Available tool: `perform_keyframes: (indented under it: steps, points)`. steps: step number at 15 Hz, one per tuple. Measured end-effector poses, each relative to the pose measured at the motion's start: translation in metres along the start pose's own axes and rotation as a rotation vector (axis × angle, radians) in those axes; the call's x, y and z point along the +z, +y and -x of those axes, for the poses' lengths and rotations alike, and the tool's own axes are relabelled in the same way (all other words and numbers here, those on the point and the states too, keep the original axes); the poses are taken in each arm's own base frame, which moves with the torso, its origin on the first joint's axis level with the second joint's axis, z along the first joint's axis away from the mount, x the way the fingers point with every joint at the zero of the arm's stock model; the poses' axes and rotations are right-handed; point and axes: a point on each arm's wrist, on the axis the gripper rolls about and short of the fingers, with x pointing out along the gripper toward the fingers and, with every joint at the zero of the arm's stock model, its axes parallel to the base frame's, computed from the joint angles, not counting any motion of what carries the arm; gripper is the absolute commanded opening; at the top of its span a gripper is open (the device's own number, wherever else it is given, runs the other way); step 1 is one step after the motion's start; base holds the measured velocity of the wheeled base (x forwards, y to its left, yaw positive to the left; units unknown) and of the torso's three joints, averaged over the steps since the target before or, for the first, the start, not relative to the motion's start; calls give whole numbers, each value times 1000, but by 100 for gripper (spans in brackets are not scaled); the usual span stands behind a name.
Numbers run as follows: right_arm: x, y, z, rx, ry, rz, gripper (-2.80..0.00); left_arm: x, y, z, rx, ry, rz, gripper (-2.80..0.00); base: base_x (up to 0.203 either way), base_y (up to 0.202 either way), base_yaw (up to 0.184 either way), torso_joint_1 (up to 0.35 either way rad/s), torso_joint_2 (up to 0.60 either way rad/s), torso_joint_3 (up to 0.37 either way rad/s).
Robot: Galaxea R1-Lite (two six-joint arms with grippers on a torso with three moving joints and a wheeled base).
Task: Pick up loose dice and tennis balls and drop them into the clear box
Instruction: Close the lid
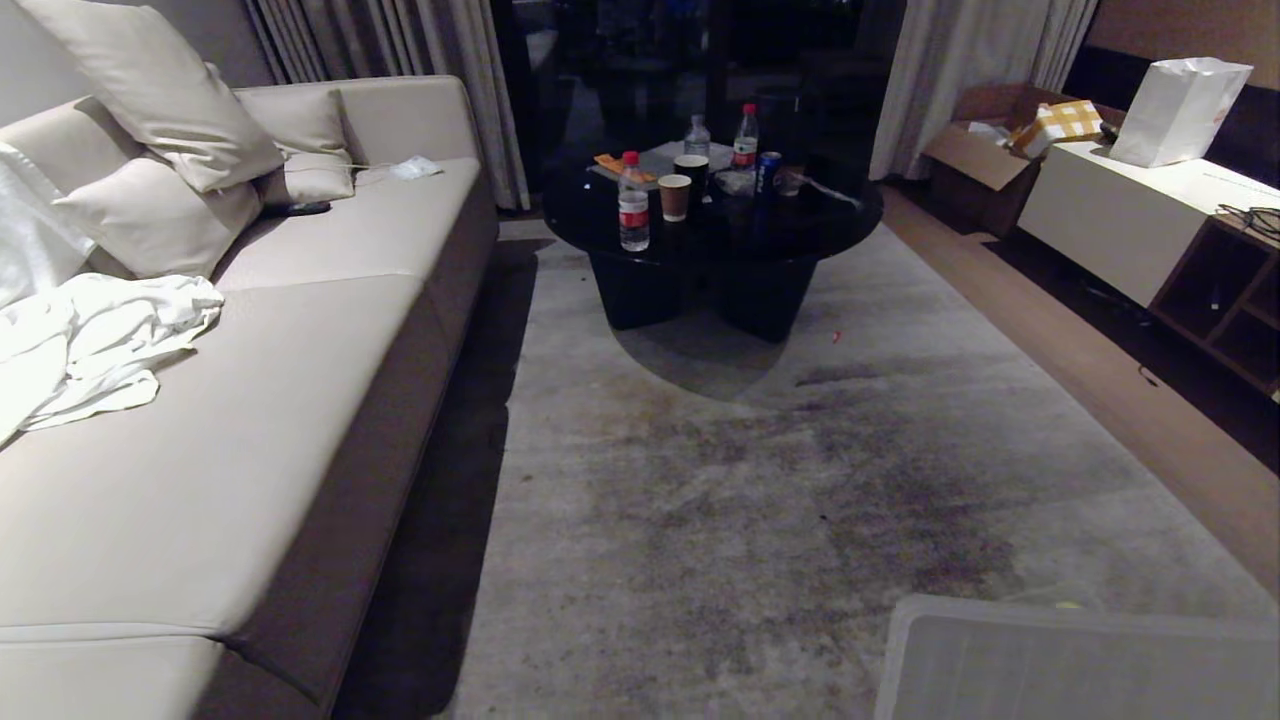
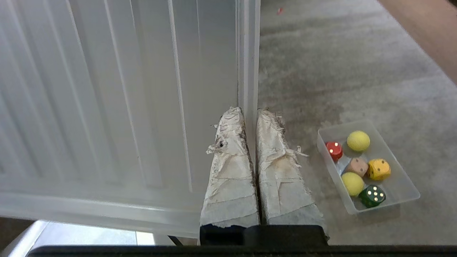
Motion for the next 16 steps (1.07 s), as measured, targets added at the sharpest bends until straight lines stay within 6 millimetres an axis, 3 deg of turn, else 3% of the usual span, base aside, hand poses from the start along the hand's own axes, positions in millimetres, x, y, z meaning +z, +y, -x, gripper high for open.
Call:
perform_keyframes:
  steps: [16]
  points:
    - [0, 0, 0, 1, 0, 1, -280, 0, 0, 0, 0, 0, 5, -280, 0, 0, 0, 3, 3, -198]
